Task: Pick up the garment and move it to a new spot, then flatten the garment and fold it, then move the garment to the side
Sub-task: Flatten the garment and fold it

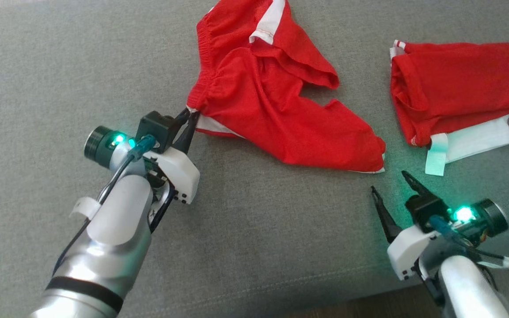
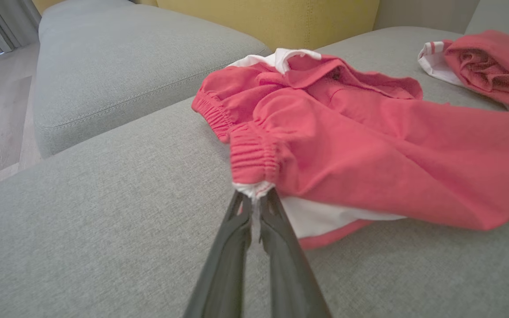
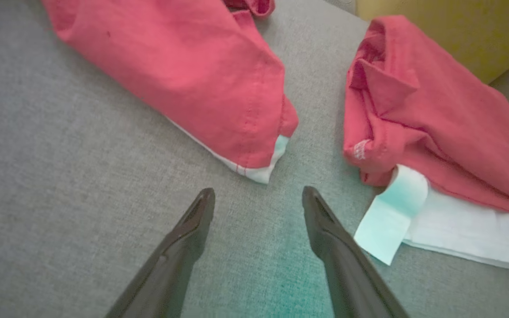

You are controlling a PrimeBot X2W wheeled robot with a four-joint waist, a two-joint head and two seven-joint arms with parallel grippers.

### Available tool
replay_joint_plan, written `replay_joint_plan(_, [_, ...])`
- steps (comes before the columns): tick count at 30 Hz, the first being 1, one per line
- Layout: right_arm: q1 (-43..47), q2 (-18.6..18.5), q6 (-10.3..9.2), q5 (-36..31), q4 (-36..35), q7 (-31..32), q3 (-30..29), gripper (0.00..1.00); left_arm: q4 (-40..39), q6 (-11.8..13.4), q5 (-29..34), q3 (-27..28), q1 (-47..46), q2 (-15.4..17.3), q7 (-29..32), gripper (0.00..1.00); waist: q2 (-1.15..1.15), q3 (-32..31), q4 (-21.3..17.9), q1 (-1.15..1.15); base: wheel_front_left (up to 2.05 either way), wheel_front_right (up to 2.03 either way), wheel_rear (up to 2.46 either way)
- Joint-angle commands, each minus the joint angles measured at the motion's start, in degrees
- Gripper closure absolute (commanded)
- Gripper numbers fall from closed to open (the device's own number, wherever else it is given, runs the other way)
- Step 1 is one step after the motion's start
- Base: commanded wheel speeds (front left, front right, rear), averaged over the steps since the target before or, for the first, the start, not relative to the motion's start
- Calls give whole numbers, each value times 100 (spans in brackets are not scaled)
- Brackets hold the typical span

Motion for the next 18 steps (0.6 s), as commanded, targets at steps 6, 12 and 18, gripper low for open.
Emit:
replay_joint_plan(6, [-482,-210,-4,-164,273,-46,295,0,-211,38,-61,111,-143,97,-69,100,0,22,18,0,0,0,0])
replay_joint_plan(12, [-760,-262,-4,-277,637,-118,390,0,-220,32,-59,74,-169,81,-70,100,0,69,77,0,0,0,0])
replay_joint_plan(18, [-916,-277,-4,-315,925,-196,498,8,-198,26,-65,52,-220,75,-70,100,0,93,117,0,0,0,0])
